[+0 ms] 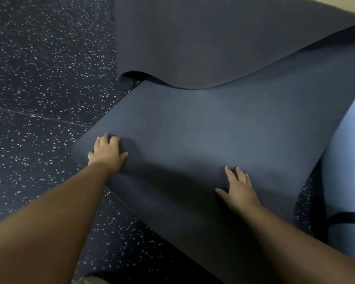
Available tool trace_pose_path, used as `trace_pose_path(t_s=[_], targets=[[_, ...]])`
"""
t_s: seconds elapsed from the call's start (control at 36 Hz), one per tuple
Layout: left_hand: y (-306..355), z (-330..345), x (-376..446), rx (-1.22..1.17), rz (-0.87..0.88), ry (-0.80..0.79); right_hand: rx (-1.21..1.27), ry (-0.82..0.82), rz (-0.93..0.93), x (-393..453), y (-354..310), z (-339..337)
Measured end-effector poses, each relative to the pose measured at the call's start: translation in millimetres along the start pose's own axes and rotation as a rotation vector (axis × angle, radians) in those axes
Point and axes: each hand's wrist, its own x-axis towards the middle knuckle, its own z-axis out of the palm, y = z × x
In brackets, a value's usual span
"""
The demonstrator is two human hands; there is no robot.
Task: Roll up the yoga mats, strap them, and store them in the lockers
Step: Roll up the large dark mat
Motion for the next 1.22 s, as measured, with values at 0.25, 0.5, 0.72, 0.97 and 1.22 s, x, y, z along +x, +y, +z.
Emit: trace_pose_path(t_s=[0.25,0.5,0.72,0.97,1.22], targets=[[-13,-15,38,-0.006,-0.058,0.018,-0.1,-0.035,0.048,4,-6,21],[-8,-34,52,-0.076,-0.072,0.255,-0.12,-0.015,0.059,7,-6,27],[14,-63,42,-0.257,0.068,0.361,-0.048,-0.049,0.072,8,-18,24],[29,-56,16,-0.872,-0.063,0.516,0.008,-0.024,-0.102,13,-37,12],[15,-61,5,-0.493,0.027,0.59,-0.003,0.047,0.103,1,-29,18]])
